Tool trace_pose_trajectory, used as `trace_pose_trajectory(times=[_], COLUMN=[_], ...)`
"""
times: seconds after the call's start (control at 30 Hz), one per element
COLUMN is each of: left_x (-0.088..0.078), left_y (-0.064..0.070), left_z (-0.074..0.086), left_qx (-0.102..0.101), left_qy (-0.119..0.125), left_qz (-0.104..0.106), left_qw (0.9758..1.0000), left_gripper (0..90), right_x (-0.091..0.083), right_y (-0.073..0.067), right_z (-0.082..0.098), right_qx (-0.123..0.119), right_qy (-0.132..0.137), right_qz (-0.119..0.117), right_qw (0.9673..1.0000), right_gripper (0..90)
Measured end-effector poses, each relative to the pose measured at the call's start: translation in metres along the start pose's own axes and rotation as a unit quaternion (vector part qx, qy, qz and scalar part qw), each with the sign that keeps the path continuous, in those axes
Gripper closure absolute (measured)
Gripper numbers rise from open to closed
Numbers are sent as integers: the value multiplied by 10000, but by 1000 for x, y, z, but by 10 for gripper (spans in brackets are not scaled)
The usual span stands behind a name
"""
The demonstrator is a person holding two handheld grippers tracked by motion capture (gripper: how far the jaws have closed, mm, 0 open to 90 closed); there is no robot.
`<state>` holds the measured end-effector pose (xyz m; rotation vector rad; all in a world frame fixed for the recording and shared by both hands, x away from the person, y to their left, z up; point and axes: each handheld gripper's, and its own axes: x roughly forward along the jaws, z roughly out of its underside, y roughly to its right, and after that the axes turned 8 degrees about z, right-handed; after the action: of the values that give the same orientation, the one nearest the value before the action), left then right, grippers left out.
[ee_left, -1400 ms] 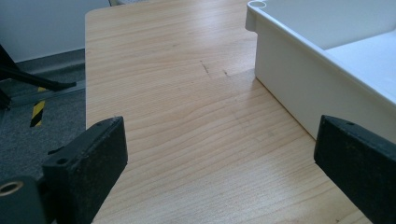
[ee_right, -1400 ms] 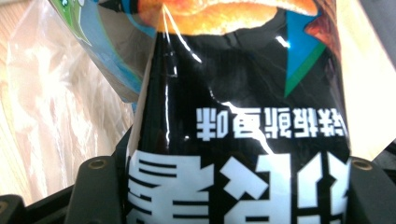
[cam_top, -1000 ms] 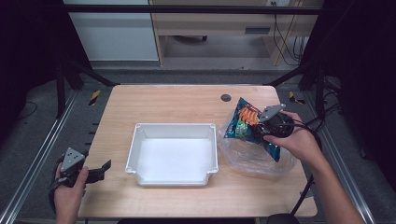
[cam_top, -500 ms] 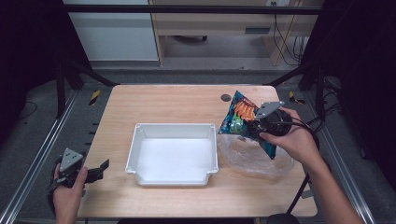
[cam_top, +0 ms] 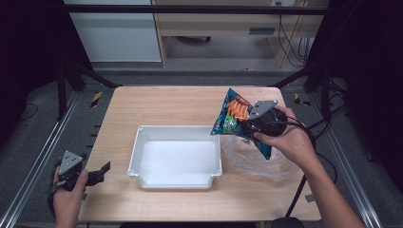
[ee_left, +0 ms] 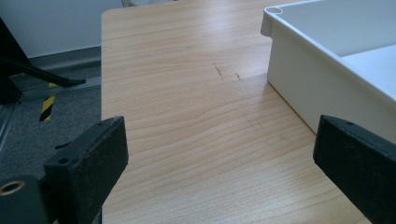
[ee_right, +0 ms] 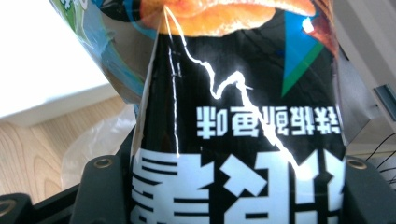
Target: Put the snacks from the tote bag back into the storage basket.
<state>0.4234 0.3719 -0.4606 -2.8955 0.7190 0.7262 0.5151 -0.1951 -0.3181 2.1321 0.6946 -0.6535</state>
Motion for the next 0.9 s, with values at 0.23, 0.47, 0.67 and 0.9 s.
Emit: trace_pose_trajectory(times=[0.23, 0.47, 0.67, 0.9], left_x=[-1, 1, 0, 0], left_y=[-2, 0, -1, -3], left_z=[0, -1, -1, -1], left_qx=[-50, -28, -34, -39], left_qy=[16, 70, 74, 90], left_qz=[-5, 118, 137, 129], left_qw=[10000, 9999, 9999, 9999], left_gripper=[30, 31, 31, 31], right_x=[-1, 3, 9, 9], right_y=[-1, -11, -20, -30], right_z=[-19, -36, -50, -64], right_qx=[-91, -204, -369, -539], right_qy=[69, 120, 181, 276], right_qz=[-29, -67, -158, -222], right_qw=[9999, 9997, 9990, 9979], right_gripper=[393, 394, 394, 395])
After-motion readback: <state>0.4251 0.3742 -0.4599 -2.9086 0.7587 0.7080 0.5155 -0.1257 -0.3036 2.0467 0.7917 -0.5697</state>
